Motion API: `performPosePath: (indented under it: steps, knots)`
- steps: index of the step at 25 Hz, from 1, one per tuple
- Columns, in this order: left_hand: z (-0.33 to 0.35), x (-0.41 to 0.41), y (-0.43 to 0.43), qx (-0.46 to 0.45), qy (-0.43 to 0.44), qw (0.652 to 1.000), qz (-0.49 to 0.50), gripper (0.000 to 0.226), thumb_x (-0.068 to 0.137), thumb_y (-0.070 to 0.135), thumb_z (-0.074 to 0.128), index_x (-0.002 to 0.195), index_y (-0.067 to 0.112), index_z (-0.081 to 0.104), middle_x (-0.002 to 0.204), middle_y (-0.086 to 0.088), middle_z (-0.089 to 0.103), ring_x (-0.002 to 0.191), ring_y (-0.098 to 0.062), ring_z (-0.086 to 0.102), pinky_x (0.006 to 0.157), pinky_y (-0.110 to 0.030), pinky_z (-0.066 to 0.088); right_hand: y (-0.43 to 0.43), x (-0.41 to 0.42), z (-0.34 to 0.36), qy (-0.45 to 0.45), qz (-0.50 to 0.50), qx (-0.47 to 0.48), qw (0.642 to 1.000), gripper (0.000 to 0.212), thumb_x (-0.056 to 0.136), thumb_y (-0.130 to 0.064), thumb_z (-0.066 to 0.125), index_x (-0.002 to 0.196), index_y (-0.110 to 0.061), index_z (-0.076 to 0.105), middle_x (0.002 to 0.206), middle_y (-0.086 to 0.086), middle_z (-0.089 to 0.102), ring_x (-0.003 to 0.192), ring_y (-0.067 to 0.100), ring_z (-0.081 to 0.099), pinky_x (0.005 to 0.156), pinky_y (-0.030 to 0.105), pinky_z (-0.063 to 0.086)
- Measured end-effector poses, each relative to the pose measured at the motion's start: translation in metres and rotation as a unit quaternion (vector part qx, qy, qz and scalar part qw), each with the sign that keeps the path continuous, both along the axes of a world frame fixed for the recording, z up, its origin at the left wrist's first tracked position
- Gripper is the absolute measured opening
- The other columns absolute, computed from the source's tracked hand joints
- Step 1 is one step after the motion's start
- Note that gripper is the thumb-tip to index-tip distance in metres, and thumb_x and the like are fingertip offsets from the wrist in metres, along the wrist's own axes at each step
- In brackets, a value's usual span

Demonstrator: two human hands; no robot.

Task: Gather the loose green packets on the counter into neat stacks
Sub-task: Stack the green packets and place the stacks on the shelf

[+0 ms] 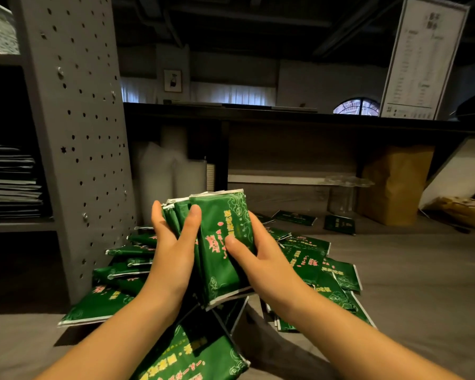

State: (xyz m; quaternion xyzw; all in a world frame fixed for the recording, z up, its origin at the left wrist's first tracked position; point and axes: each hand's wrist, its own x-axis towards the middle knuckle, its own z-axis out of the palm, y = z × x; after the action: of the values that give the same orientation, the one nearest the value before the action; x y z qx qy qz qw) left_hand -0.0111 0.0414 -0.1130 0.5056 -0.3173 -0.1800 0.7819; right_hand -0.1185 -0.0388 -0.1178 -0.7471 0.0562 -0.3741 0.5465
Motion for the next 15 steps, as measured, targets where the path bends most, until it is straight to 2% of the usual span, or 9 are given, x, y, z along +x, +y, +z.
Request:
performPosePath:
  steps: [3, 6, 8, 10, 13, 15]
  knots:
    - [-0.003, -0.004, 0.000, -0.010, 0.004, 1.000, -0.020, 0.115, 0.055, 0.067, 0.074, 0.143, 0.052, 0.000, 0.143, 0.000, 0.043, 0.118, -0.021, 0.056, 0.099, -0.048, 0.045, 0.004, 0.002, -0.008, 0.007, 0.016, -0.011, 1.000, 0.046, 0.096, -0.017, 0.050, 0.139, -0.026, 0.037, 0.128, -0.009, 0.058, 0.119, 0.004, 0.054, 0.106, 0.034, 0.042]
    - [-0.002, -0.007, 0.003, -0.006, -0.024, 0.999, -0.027, 0.119, 0.062, 0.038, 0.082, 0.144, 0.049, -0.003, 0.125, 0.010, 0.055, 0.109, -0.010, 0.060, 0.086, -0.033, 0.050, 0.004, -0.001, -0.004, 0.044, 0.044, -0.037, 0.997, 0.052, 0.098, -0.014, 0.046, 0.143, -0.032, 0.026, 0.131, -0.022, 0.049, 0.119, -0.012, 0.047, 0.100, 0.012, 0.039]
    - [0.001, -0.008, 0.004, -0.010, -0.051, 0.998, -0.019, 0.108, 0.075, 0.013, 0.073, 0.146, 0.043, -0.003, 0.111, 0.020, 0.055, 0.097, 0.004, 0.060, 0.073, -0.021, 0.051, -0.001, -0.002, 0.002, 0.079, 0.076, -0.032, 0.993, 0.056, 0.097, -0.020, 0.046, 0.144, -0.038, 0.022, 0.134, -0.022, 0.047, 0.123, -0.007, 0.046, 0.101, 0.016, 0.041]
    - [0.005, -0.008, 0.006, -0.007, -0.062, 0.998, -0.016, 0.102, 0.081, 0.006, 0.066, 0.147, 0.041, -0.004, 0.108, 0.023, 0.052, 0.092, 0.007, 0.059, 0.067, -0.018, 0.051, -0.003, -0.004, 0.012, 0.106, 0.095, 0.009, 0.990, 0.053, 0.099, -0.022, 0.044, 0.145, -0.039, 0.023, 0.133, -0.018, 0.051, 0.120, 0.002, 0.052, 0.099, 0.021, 0.045]
    - [0.014, -0.011, 0.010, -0.006, -0.062, 0.998, -0.030, 0.106, 0.079, 0.008, 0.071, 0.148, 0.041, -0.003, 0.118, 0.016, 0.052, 0.104, -0.006, 0.059, 0.080, -0.028, 0.052, -0.005, -0.014, 0.022, 0.121, 0.096, 0.006, 0.988, 0.057, 0.099, -0.033, 0.042, 0.149, -0.038, 0.015, 0.145, -0.012, 0.042, 0.125, 0.004, 0.049, 0.106, 0.029, 0.041]
    - [0.021, -0.017, 0.015, 0.000, -0.073, 0.995, -0.071, 0.115, 0.065, 0.016, 0.080, 0.146, 0.044, 0.003, 0.128, 0.003, 0.054, 0.108, -0.018, 0.062, 0.088, -0.040, 0.052, -0.007, -0.028, 0.027, 0.129, 0.069, -0.009, 0.989, 0.080, 0.087, -0.046, 0.057, 0.149, -0.040, 0.006, 0.150, -0.013, 0.031, 0.130, 0.006, 0.043, 0.110, 0.034, 0.037]
